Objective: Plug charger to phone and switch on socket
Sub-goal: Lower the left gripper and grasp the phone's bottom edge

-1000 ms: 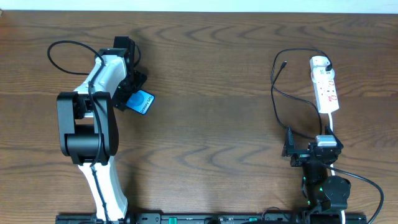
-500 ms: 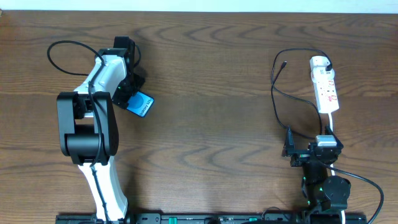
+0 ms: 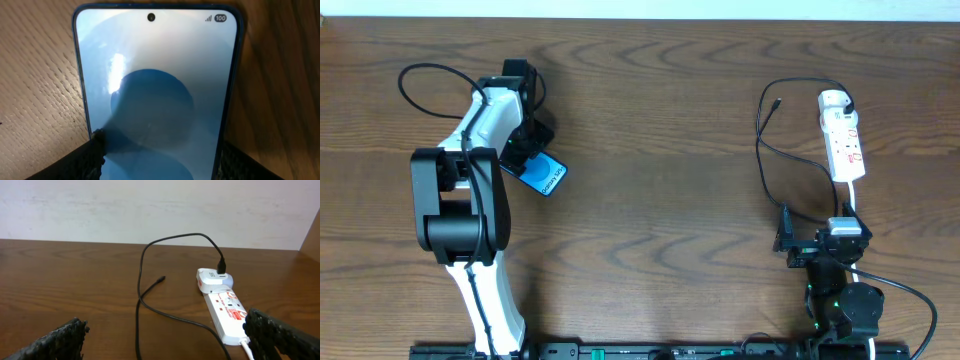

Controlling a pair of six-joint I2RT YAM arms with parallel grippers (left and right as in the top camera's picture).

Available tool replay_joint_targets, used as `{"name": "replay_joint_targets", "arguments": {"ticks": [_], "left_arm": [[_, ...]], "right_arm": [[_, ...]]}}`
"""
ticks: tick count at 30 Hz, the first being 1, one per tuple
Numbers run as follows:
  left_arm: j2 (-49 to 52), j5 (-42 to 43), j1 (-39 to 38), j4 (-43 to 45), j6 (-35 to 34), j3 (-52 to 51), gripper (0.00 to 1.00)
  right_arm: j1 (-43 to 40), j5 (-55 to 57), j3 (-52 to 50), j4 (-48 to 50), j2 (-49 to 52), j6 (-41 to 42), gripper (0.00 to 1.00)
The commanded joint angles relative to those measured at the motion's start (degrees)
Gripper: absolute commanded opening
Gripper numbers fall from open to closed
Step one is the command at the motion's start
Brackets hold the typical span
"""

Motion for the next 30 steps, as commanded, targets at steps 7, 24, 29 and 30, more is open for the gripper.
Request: {"name": "replay_joint_targets", "arguments": {"ticks": [7,24,29,30], "left_arm": [[1.33,4.83,0.50,-1.79,3.87,-0.09,0.86],[-2.84,3.21,1.64,-7.41,8.79,3.10,0.96],[-3.02,-2.49,1.64,-13.55,3.82,2.93,0.96],[-3.02,-3.02,1.64,-14.27,2.71,2.84,0.96]], "right_arm": [[-0.13,0.09,-0.20,-0.11,-0.31,0.52,0.99],[-0.13,0.09,-0.20,-0.11,-0.31,0.52,0.99],[-0.13,0.09,-0.20,-0.11,-0.31,0.52,0.99],[-0.13,0.09,-0.20,-0.11,-0.31,0.52,0.99]]}}
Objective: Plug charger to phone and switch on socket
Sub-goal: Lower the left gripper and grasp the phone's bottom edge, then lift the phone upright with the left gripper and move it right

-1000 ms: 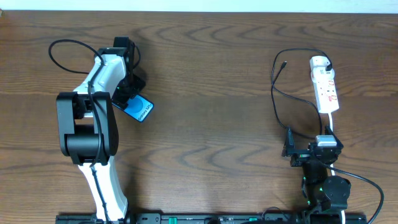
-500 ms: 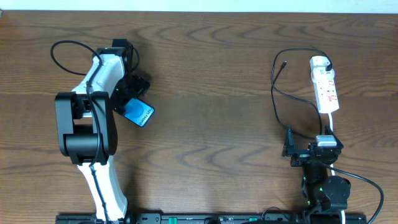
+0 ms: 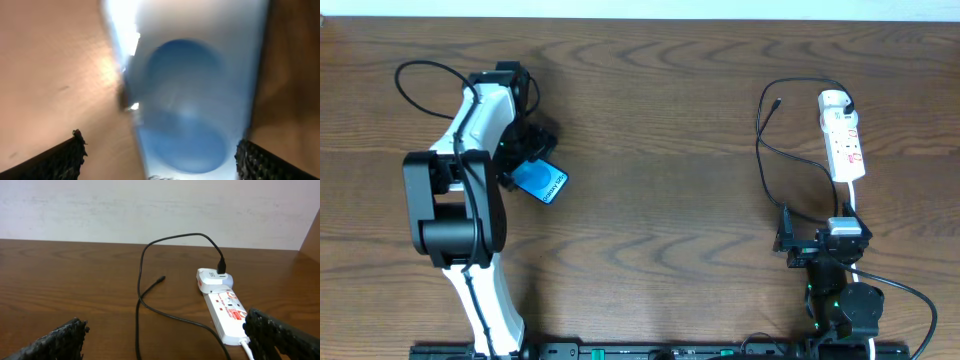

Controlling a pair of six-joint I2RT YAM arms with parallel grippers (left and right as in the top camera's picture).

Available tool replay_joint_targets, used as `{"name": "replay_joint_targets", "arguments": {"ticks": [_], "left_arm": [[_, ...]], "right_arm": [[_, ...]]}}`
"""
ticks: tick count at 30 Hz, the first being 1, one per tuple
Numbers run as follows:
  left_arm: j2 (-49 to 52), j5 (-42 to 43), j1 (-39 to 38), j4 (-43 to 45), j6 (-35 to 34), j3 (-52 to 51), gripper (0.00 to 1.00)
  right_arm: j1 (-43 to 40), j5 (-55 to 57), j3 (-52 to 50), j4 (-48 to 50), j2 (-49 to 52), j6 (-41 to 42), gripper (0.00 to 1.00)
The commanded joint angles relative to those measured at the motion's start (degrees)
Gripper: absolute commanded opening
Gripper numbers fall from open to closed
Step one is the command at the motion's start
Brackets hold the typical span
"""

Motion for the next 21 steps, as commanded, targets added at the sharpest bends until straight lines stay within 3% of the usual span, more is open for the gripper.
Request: {"name": "replay_joint_targets", "arguments": {"ticks": [1,11,21], "left_arm": [[-1.62,-5.01,0.24,-2.49,-4.72,0.76,0.96],[-1.62,-1.25,0.24,5.25,-7.15,-2.56,0.98],[-1.62,-1.31,0.20,6.64,-8.55,-4.68,0.98]], "right_arm": [[-0.13,0.09,-0.20,-0.11,-0.31,0.52,0.99],[-0.13,0.09,-0.20,-0.11,-0.31,0.52,0.99],[-0.13,0.09,-0.20,-0.11,-0.31,0.52,0.99]]}}
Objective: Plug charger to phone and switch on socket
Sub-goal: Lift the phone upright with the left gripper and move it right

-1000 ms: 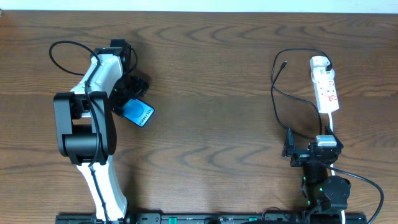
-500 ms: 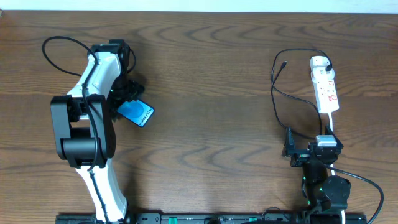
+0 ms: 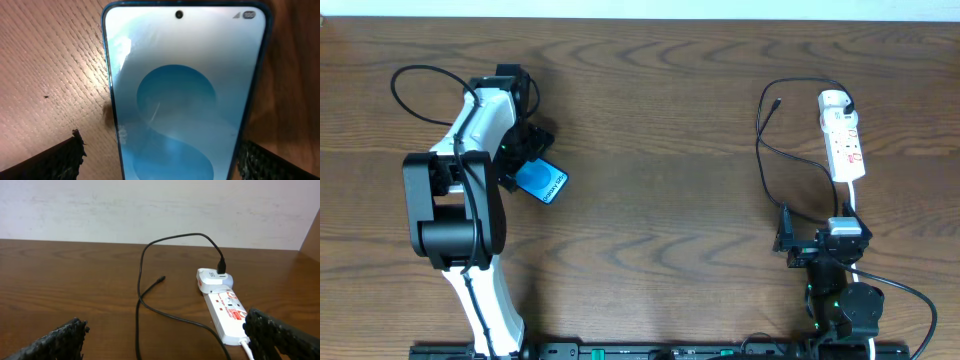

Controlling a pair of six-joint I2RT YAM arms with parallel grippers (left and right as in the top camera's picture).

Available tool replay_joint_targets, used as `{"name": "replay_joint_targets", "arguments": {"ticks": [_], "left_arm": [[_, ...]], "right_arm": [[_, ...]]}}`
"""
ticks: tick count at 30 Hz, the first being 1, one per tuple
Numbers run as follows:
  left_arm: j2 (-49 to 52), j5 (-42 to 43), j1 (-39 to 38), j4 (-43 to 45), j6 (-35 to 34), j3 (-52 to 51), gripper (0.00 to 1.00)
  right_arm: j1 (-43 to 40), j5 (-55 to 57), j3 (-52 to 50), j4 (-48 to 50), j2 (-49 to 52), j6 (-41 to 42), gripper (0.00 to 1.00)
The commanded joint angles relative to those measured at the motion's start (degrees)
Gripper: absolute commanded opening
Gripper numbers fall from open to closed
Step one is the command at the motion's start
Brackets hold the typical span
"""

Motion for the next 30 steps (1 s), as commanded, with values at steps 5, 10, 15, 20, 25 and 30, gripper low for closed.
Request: {"name": "replay_joint_targets", "arguments": {"ticks": [5,10,15,20,25,30], "left_arm": [[-1.14,0.42,0.20,3.41,-3.39,-5.79,0.98],[-1.14,1.81,0.20,6.27,-3.34,-8.26,0.98],[-1.11,1.86,0.17,7.65,-3.32,-9.81,0.95],[-1.11,1.86,0.17,9.46,-3.32,-12.20,0.92],[-1.11,1.86,0.20,10.56,-3.30,-13.64,0.84],[-1.11,1.84,0.20,11.30,-3.30,-14.91,0.79]], "right_arm": [[-0.13,0.09,-0.20,-0.07,-0.31,0.52,0.99],[-0.13,0.09,-0.20,-0.09,-0.31,0.52,0.99],[-0.13,0.09,-0.20,-0.09,-0.31,0.52,0.99],[-0.13,0.09,-0.22,-0.09,-0.31,0.52,0.99],[-0.13,0.09,-0.22,-0.07,-0.31,0.52,0.99],[-0.13,0.09,-0.20,-0.09,-0.31,0.52,0.99]]}}
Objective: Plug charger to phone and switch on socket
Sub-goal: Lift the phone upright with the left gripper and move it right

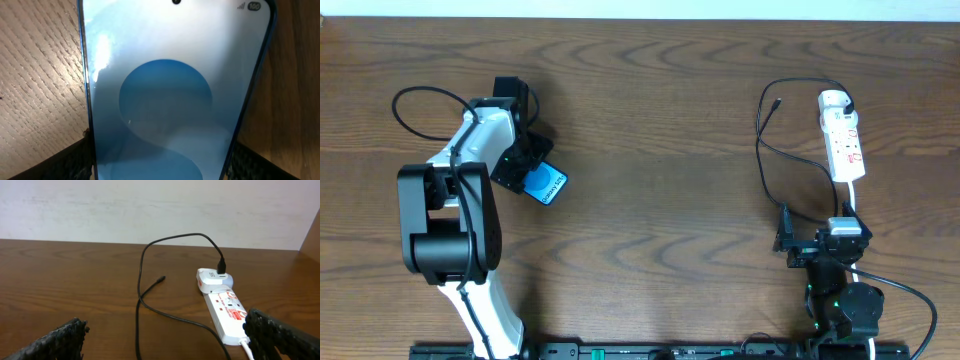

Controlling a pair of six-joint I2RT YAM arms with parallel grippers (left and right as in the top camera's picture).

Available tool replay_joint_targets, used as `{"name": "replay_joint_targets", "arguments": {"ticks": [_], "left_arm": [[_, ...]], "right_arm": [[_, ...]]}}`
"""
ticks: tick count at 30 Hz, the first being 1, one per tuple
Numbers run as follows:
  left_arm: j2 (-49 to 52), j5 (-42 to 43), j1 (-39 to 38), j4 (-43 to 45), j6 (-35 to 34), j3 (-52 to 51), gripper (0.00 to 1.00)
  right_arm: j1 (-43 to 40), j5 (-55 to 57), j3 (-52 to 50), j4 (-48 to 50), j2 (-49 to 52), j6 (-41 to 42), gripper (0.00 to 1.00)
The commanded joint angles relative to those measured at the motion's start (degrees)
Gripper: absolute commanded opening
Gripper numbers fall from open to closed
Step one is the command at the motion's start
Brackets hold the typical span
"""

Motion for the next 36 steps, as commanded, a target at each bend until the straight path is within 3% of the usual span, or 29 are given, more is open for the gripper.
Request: {"name": "replay_joint_targets", "arguments": {"ticks": [1,7,19,36], "left_arm": [[3.67,-1.11,0.09,-1.31,-0.24,-4.07,0.79],[3.58,-1.05,0.09,-1.20,1.20,-3.91,0.69],[-1.64,1.40,0.13,-2.23,5.81,-2.64,0.67],[-8.66,32.06,0.13,-2.03,12.68,-2.64,0.67]], "right_arm": [[-0.13,0.09,-0.22,-0.09,-0.31,0.52,0.99],[-0.13,0.09,-0.20,-0.09,-0.31,0.52,0.99],[-0.13,0.09,-0.20,-0.11,-0.31,0.52,0.99],[-0.13,0.09,-0.20,-0.11,-0.31,0.52,0.99]]}}
